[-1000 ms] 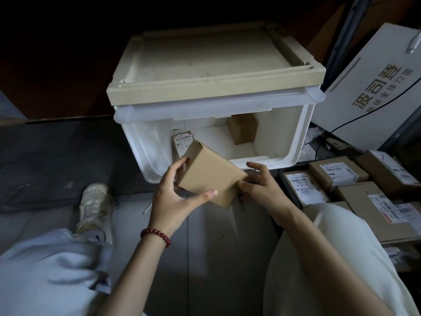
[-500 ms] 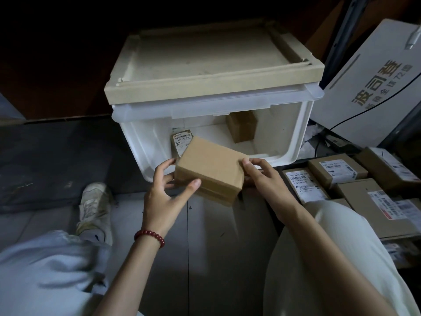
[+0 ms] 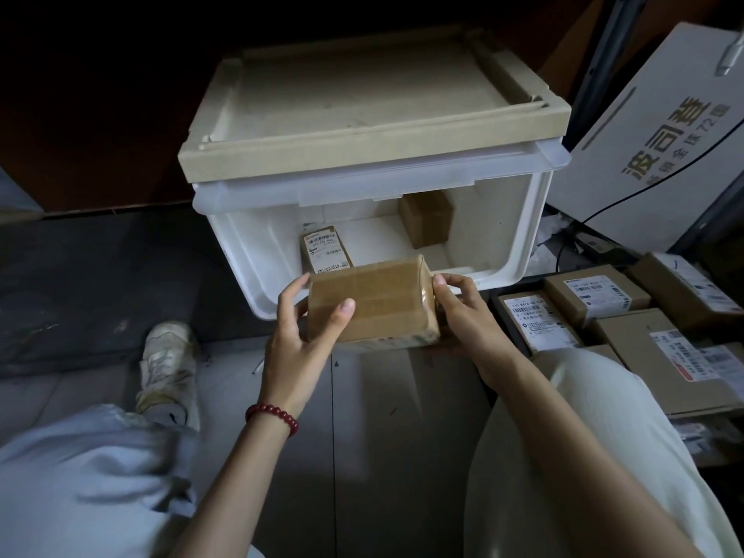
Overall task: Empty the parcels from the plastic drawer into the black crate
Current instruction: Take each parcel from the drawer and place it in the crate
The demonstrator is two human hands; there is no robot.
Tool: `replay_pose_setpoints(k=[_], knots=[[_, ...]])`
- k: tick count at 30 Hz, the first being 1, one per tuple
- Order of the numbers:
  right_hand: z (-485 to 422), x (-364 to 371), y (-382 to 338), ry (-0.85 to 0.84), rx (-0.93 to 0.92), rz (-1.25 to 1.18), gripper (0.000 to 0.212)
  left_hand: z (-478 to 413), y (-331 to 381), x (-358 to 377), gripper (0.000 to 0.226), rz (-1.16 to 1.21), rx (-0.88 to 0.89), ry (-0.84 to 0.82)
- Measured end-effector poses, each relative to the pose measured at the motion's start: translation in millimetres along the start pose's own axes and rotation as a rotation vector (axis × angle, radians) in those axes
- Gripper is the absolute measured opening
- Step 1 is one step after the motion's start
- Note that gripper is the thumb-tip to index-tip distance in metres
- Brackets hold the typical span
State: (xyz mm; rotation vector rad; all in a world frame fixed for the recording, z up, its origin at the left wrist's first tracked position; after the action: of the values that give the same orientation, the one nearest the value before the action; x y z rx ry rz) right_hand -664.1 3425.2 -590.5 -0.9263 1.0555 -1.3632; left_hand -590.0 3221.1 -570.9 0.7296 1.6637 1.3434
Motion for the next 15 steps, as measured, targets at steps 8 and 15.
replay_pose_setpoints(k=[8, 15], knots=[[1.8, -3.2, -1.4, -0.015, 0.026, 0.043, 0.025, -2.9, -1.8, 5.1, 0.114, 0.028, -0.009, -0.198], [6.8, -10.4, -16.8, -0.022, -0.122, 0.178, 0.056, 1.3, 0.5, 18.8, 0.114, 0.045, 0.05, -0.173]])
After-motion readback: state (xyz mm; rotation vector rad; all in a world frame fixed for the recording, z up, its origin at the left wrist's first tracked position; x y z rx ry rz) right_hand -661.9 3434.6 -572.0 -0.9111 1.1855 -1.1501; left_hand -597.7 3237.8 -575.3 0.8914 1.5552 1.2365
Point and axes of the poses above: each hand's wrist, its own z-axis away from the middle knuckle, its own x-axis out of the palm, y = z × x, the point moved 5 cm from there along -z, towards the middle knuckle, and after that the axes turned 9 degrees about y, right-handed, at the moved point
